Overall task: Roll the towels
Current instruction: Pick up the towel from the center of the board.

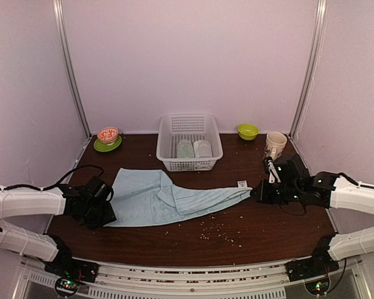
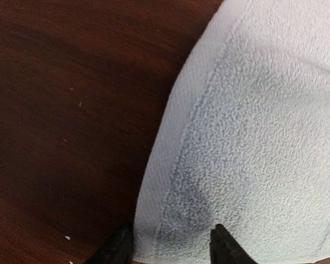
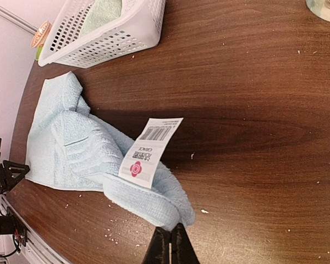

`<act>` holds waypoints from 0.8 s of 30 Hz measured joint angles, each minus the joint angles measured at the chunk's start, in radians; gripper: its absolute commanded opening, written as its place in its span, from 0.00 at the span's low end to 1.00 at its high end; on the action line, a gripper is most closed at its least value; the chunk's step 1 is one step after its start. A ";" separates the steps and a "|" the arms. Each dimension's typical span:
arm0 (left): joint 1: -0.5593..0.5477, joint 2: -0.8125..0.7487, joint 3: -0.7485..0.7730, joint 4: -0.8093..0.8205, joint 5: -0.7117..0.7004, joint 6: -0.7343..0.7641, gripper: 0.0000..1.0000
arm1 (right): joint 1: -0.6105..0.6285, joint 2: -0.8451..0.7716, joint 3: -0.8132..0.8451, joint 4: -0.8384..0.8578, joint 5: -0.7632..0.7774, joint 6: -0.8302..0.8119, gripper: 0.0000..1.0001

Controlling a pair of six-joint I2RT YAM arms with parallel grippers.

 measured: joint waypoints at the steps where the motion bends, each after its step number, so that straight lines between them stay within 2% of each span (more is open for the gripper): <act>1: -0.006 0.015 0.008 -0.006 -0.003 0.006 0.30 | 0.000 -0.002 0.000 0.002 0.000 0.000 0.00; 3: -0.016 0.040 0.018 -0.010 -0.007 0.015 0.01 | 0.000 -0.010 -0.001 0.004 0.000 0.000 0.00; 4: -0.022 0.054 0.021 -0.008 -0.007 0.019 0.00 | 0.000 -0.016 -0.002 0.004 0.000 0.000 0.00; 8: -0.032 0.088 0.032 0.037 0.025 0.040 0.00 | 0.000 -0.023 -0.002 0.010 0.000 0.000 0.00; 12: -0.035 0.054 0.042 0.024 0.074 0.066 0.00 | -0.005 -0.023 0.010 0.002 -0.007 0.000 0.00; 17: -0.067 -0.151 0.098 -0.129 0.109 0.122 0.00 | -0.011 -0.064 0.051 -0.023 -0.046 0.004 0.00; 24: -0.151 -0.449 0.364 -0.247 0.131 0.213 0.00 | -0.010 -0.188 0.156 -0.035 -0.264 0.060 0.00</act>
